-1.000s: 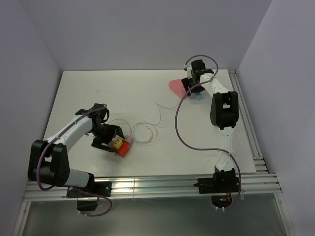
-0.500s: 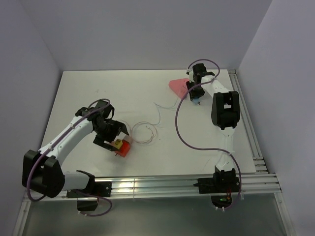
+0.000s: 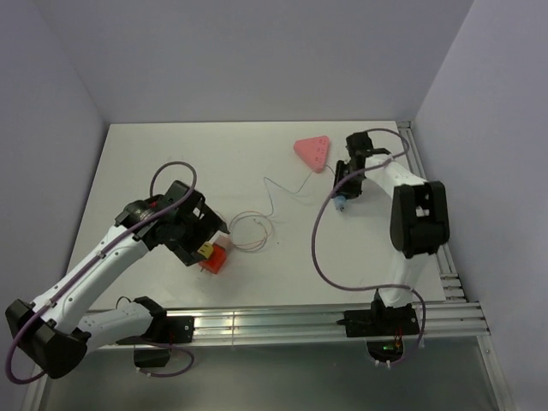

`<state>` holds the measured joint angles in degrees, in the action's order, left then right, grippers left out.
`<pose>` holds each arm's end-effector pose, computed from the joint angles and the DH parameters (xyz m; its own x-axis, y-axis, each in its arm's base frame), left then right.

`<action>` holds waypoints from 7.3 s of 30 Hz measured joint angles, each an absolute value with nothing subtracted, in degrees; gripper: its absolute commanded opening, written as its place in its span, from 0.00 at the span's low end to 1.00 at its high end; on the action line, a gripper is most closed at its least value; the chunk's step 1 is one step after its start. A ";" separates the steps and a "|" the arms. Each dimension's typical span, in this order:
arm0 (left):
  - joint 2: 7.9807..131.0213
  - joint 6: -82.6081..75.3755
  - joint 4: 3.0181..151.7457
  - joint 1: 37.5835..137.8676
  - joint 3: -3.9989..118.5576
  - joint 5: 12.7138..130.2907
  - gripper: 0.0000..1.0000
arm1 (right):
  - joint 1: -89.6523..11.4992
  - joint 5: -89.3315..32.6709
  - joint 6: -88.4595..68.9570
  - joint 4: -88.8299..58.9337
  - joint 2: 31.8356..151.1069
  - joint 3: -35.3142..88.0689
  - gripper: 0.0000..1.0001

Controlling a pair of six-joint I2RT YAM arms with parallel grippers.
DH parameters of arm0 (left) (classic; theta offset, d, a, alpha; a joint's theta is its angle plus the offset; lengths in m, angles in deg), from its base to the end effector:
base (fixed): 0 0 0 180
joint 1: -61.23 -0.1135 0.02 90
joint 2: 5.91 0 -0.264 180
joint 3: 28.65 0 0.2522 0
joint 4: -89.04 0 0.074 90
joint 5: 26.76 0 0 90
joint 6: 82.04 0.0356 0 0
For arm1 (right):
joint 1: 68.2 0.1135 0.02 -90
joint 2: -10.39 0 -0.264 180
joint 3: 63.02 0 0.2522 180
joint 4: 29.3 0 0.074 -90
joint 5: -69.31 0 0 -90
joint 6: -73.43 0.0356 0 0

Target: Insert the plug

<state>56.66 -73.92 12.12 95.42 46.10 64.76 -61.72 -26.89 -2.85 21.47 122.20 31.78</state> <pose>0.1580 -0.1085 0.3019 -0.6710 -0.7405 -0.0365 -0.6599 0.6190 -0.4258 0.3976 0.0490 0.1836 -0.9298 0.1317 -0.3437 0.0697 0.9799 0.1868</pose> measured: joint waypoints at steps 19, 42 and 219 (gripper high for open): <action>48.97 -43.30 58.26 114.68 37.23 57.90 0.68 | -60.96 -51.23 54.81 5.60 64.45 -8.05 0.00; 59.65 -23.43 92.08 135.57 34.93 40.70 0.95 | -36.30 -29.38 79.57 7.79 48.83 -4.48 0.00; 74.63 -28.61 17.02 110.63 48.20 42.58 1.00 | -31.74 -28.63 26.72 29.51 42.07 4.41 0.00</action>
<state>74.63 -28.61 17.02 110.63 48.20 42.58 -31.74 -28.63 26.72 29.51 42.07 4.41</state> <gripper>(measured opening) 0.995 0.425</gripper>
